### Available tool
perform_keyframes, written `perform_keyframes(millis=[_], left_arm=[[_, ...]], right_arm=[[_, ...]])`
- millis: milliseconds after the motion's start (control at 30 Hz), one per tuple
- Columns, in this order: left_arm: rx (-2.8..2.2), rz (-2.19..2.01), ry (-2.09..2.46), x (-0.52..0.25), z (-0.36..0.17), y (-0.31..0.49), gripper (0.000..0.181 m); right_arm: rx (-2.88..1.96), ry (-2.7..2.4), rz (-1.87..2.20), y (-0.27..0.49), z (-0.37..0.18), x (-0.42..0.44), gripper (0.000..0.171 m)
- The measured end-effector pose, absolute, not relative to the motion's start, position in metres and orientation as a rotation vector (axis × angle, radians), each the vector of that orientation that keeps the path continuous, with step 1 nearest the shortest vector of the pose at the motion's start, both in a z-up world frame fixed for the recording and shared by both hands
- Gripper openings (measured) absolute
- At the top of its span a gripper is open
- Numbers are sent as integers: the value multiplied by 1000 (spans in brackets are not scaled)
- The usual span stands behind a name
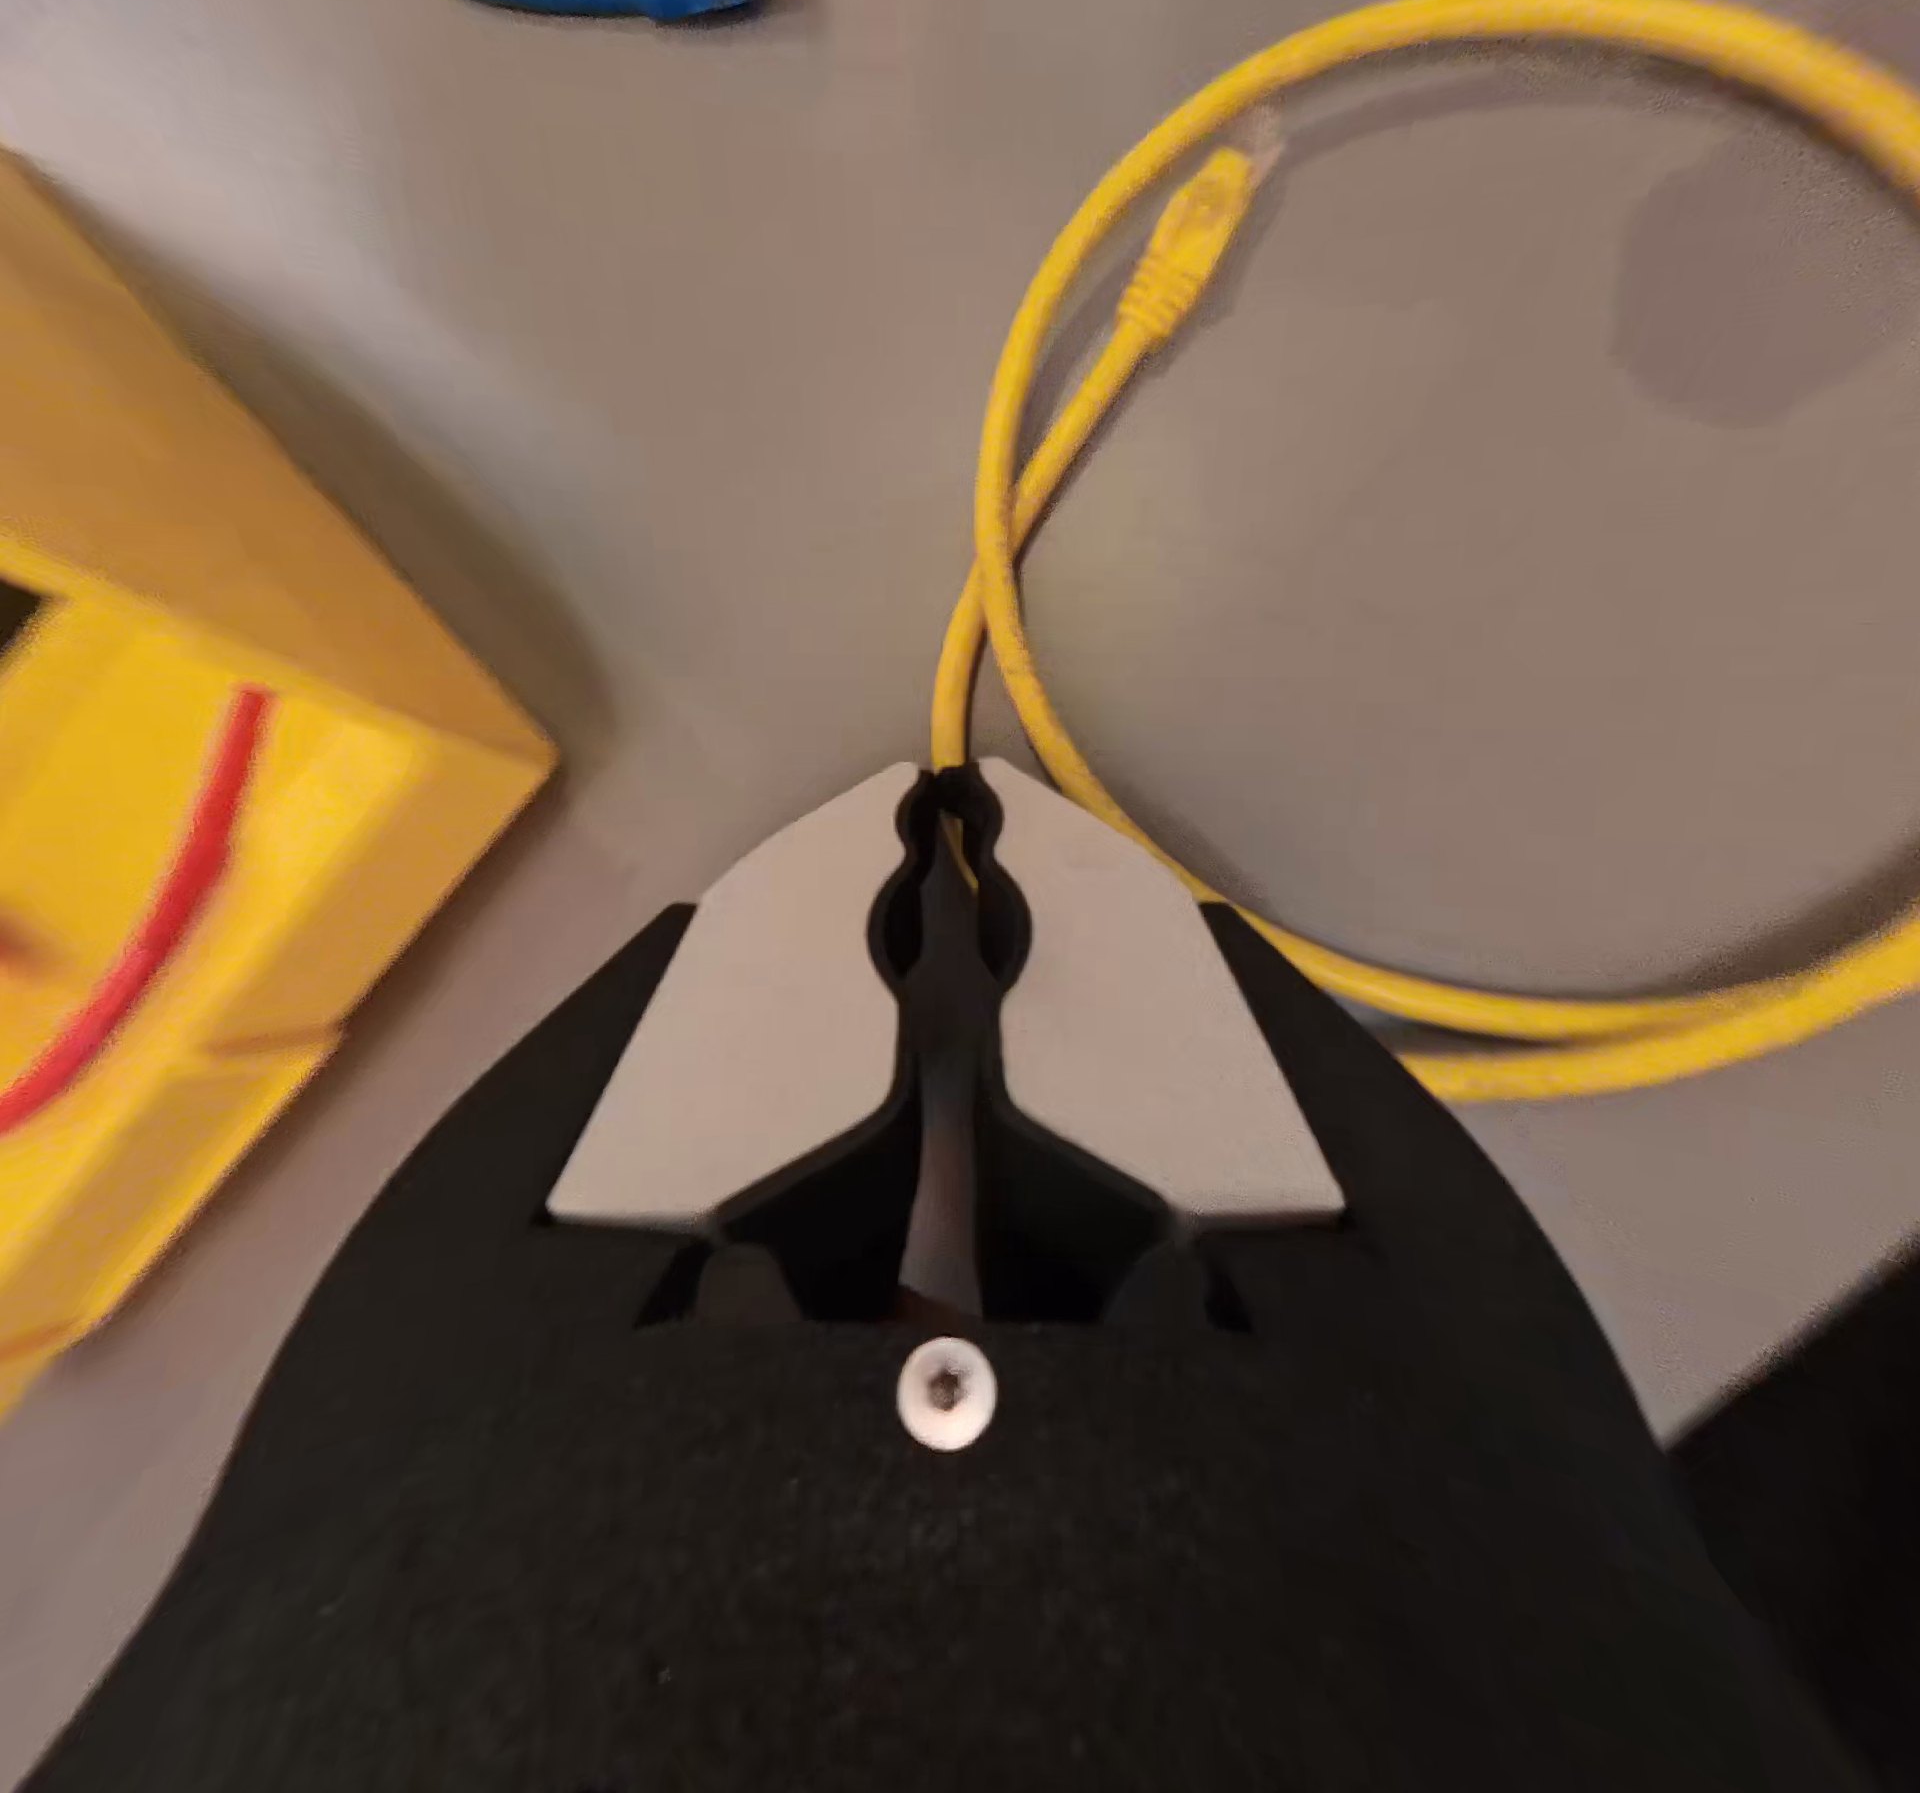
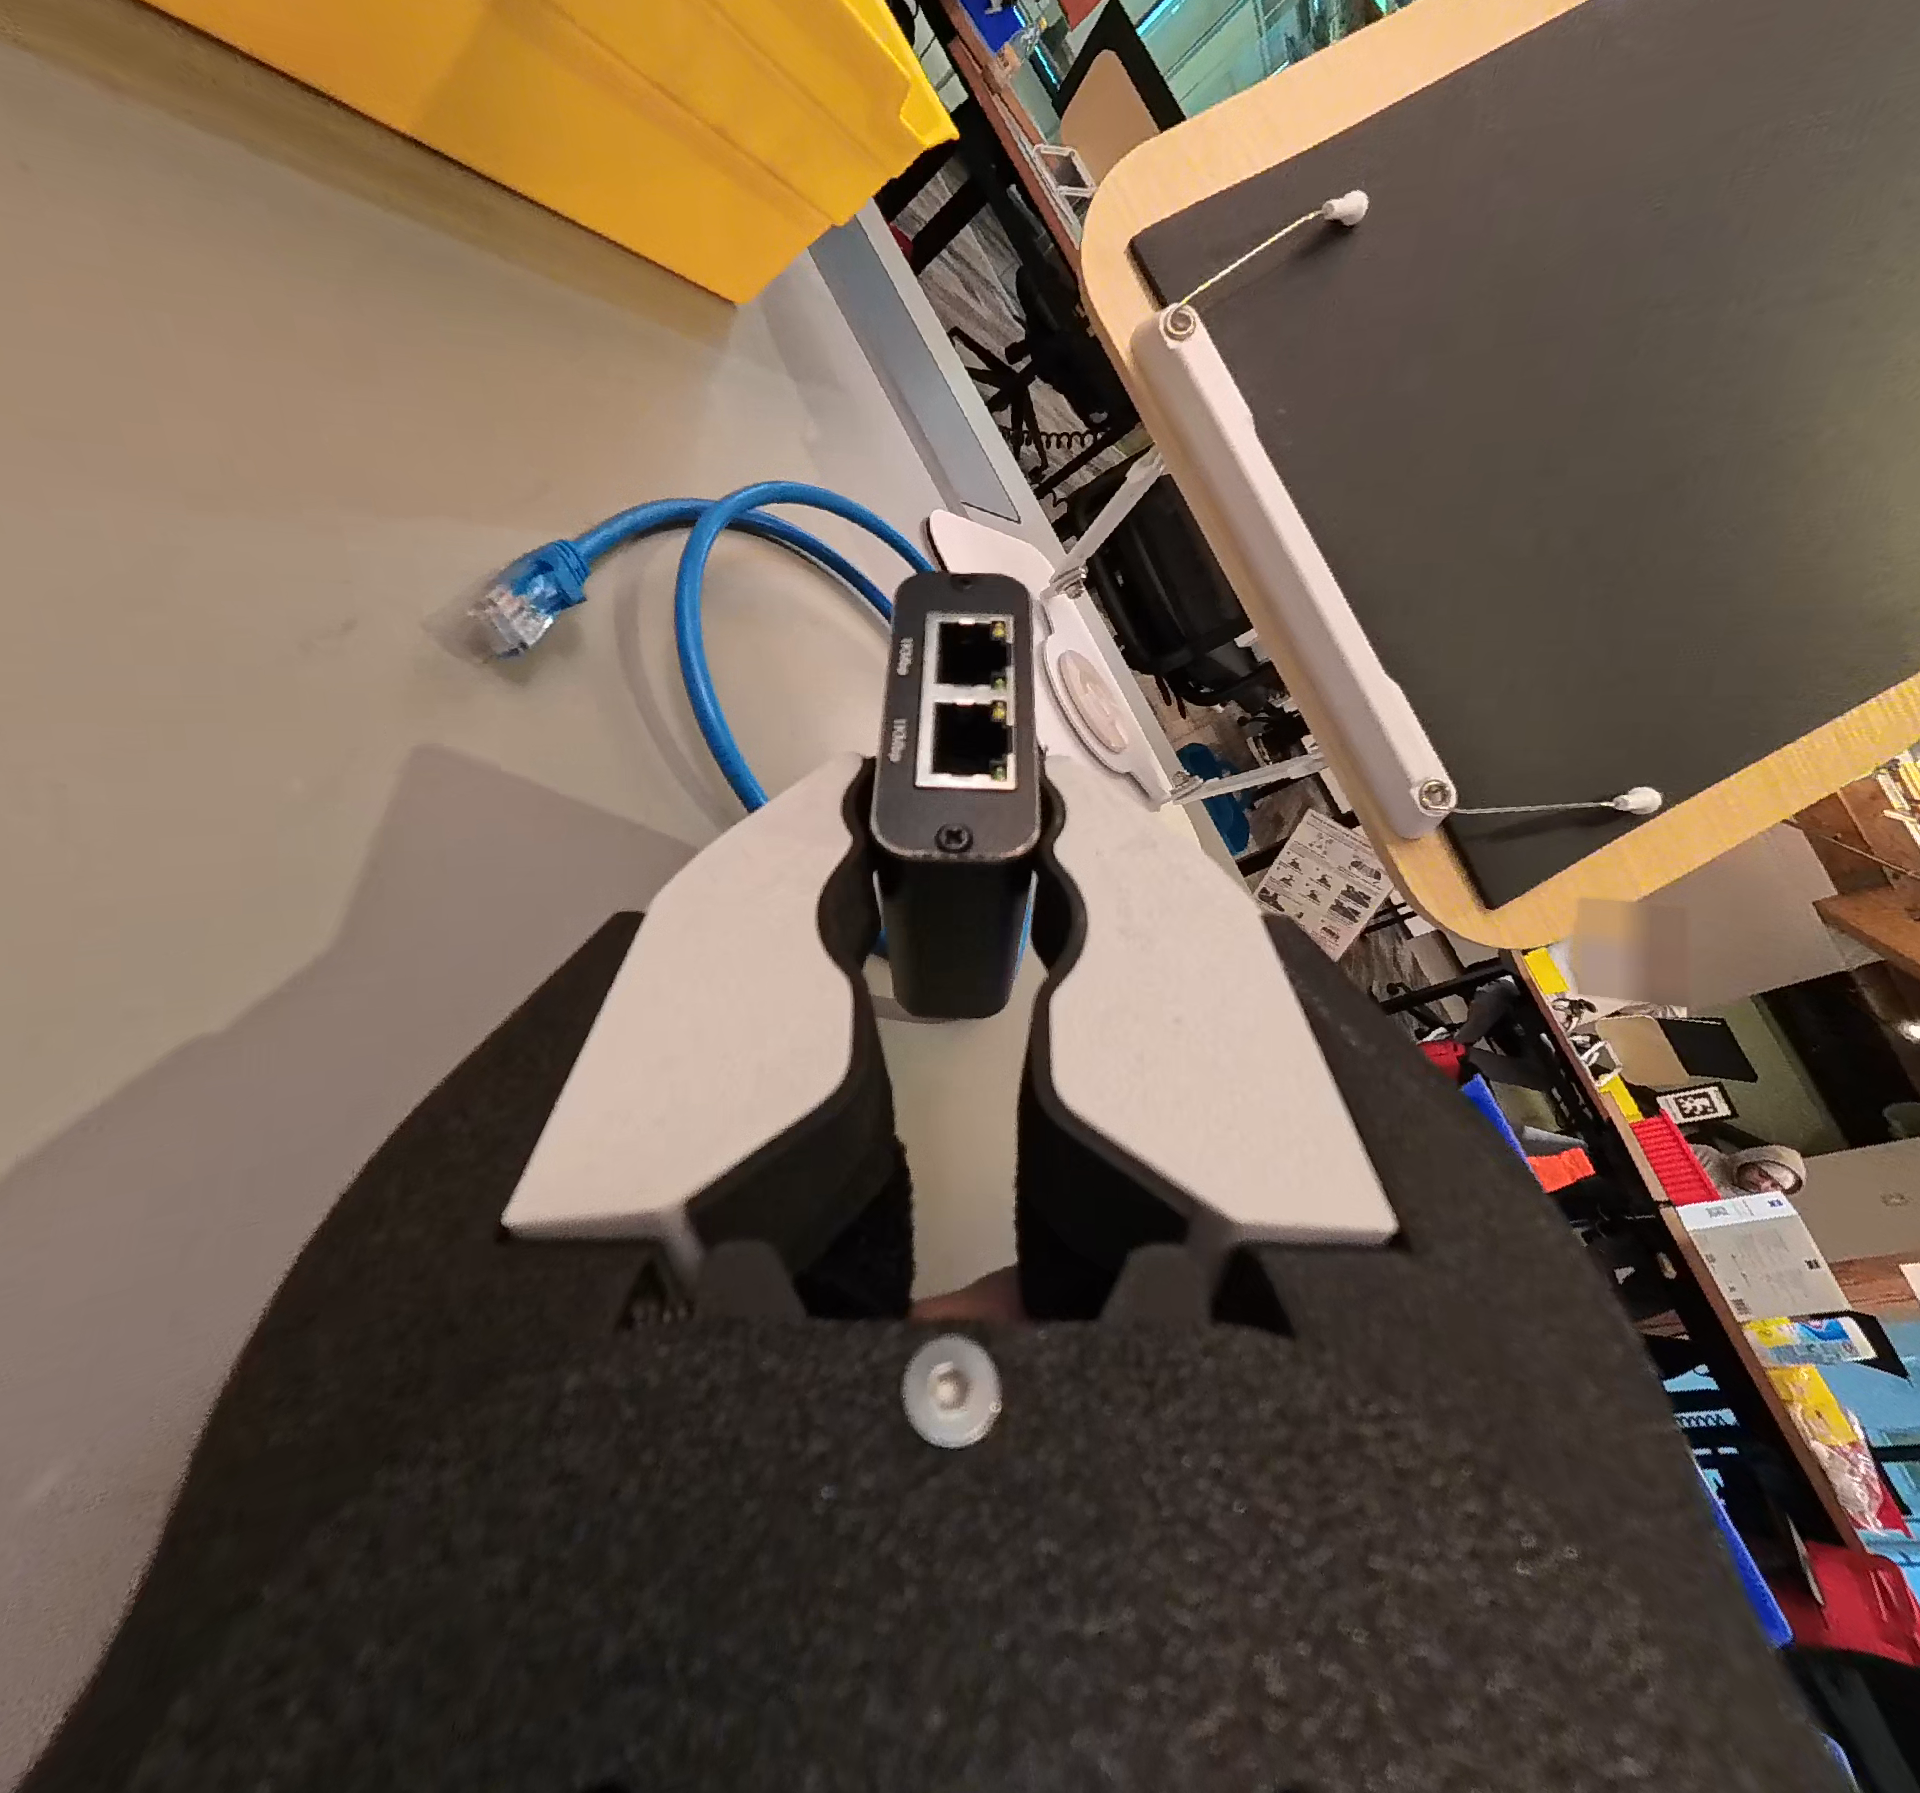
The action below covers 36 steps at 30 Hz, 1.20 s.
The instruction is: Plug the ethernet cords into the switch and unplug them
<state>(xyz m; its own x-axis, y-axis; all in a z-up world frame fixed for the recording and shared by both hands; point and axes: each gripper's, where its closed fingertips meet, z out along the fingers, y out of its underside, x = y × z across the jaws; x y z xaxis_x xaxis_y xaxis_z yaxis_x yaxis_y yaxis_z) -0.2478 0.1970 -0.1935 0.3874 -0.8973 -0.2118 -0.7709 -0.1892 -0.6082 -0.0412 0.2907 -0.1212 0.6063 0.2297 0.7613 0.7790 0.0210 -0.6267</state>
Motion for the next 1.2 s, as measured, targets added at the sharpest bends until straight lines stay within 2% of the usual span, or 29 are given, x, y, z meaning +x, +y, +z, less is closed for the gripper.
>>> perform_keyframes(millis=[67,300,533,667,767,867,1100,1133,1200], left_arm=[[-1922,-74,1387,-256,-181,210,4],[-1454,717,1127,-307,-62,247,4],[-1377,624,1003,-305,-32,239,4],[-1692,35,909,-287,-62,235,3],[-1808,-156,874,-280,-83,235,3],[-1925,-365,883,-258,-109,219,3],[-2072,-359,1044,-232,-168,188,3],[-2068,-416,1048,-229,-168,184,5],[-2011,-516,1092,-220,-158,179,25]], right_arm=[[-1529,-879,-526,291,-120,-41,27],[-1531,-876,-529,291,-120,-40,26],[-1524,-881,-539,290,-119,-40,26],[-1492,-866,-492,287,-111,-44,26],[-1370,-970,-301,267,-101,-72,26],[-1388,-973,-383,270,-103,-72,26],[-1411,-968,-422,276,-109,-63,26],[-1410,-965,-420,276,-109,-63,26],[-1410,-963,-425,276,-108,-63,26]])
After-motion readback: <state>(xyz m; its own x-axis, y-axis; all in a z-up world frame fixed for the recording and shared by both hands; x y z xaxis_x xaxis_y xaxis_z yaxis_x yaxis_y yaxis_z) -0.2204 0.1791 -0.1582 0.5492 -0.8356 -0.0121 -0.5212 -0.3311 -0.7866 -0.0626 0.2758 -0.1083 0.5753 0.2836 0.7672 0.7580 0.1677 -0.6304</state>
